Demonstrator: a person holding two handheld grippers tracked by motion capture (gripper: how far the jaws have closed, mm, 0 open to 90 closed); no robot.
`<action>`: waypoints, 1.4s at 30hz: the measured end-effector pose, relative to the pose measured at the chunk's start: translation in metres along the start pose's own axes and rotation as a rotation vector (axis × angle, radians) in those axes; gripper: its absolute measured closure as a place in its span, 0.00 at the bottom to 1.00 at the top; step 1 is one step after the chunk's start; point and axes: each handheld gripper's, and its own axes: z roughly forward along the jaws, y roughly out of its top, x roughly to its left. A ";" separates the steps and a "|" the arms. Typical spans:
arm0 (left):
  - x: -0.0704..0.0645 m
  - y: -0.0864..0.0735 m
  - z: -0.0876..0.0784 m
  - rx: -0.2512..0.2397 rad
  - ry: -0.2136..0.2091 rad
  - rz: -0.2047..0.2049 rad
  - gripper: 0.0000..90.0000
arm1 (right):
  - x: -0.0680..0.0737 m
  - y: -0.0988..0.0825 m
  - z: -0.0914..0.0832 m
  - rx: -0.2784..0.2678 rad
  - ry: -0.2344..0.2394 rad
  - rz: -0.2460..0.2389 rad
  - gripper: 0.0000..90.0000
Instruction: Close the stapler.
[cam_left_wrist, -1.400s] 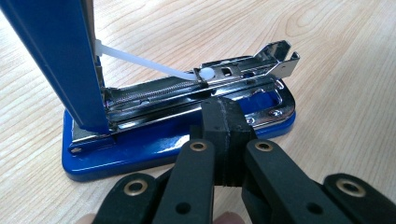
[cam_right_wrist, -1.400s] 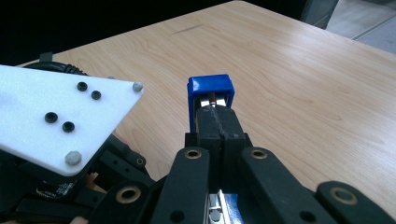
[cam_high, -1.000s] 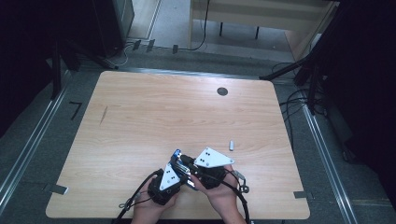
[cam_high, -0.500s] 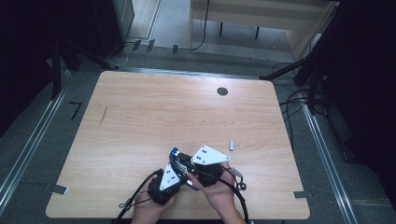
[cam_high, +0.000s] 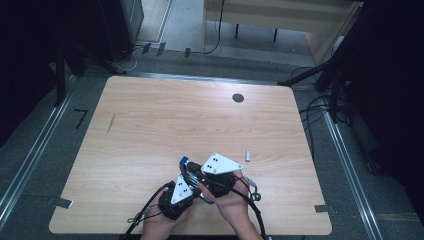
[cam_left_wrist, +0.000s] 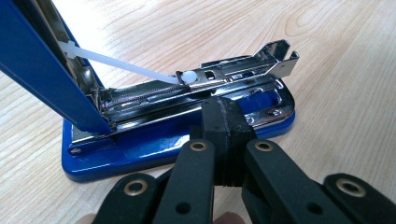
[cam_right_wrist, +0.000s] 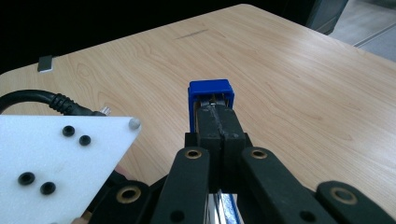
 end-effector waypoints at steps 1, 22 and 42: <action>0.000 0.000 0.000 -0.001 0.000 0.001 1.00 | 0.000 0.001 0.001 0.000 0.001 0.002 1.00; 0.000 0.000 0.000 -0.002 0.001 0.001 1.00 | -0.001 0.009 0.014 0.016 0.017 -0.011 1.00; 0.000 0.000 0.000 0.000 0.001 0.004 1.00 | -0.005 0.015 0.029 0.024 0.058 -0.002 1.00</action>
